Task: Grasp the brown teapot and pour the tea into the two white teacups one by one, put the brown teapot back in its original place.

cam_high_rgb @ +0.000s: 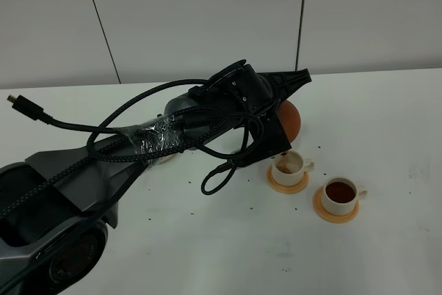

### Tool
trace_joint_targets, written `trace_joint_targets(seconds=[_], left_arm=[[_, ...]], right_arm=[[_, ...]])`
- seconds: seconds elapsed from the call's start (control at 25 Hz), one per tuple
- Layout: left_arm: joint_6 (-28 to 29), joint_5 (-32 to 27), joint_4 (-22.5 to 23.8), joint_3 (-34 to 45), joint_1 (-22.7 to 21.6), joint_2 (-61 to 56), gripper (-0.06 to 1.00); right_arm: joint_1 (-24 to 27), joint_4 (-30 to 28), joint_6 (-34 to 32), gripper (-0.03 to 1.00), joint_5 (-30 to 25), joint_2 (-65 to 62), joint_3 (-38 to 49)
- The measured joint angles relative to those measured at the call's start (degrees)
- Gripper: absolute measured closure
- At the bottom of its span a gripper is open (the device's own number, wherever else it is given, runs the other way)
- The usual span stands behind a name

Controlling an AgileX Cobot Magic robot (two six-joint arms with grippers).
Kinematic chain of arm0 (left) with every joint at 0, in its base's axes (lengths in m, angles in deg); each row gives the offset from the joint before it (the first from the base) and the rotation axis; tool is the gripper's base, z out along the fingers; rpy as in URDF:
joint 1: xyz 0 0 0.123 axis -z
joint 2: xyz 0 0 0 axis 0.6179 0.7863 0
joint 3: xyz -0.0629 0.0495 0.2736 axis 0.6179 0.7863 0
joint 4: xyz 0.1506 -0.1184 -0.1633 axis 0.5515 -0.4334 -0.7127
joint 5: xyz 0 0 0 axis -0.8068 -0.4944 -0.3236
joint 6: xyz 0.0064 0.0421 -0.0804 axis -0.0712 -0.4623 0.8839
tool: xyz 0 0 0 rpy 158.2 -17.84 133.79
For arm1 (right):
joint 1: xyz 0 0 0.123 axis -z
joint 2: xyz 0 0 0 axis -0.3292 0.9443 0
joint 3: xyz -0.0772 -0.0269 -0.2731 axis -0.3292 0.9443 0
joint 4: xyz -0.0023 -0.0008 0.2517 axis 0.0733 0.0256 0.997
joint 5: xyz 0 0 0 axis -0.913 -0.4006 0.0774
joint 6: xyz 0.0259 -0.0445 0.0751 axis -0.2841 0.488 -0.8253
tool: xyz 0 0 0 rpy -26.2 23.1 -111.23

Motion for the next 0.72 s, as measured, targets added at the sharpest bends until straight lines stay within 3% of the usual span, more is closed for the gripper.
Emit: trace_joint_targets(seconds=[0.72], left_arm=[[-1.5,2.6,0.0,0.0,0.0,0.0,0.77]], right_arm=[[0.0,0.0,0.0,0.73,0.0,0.0,0.0]])
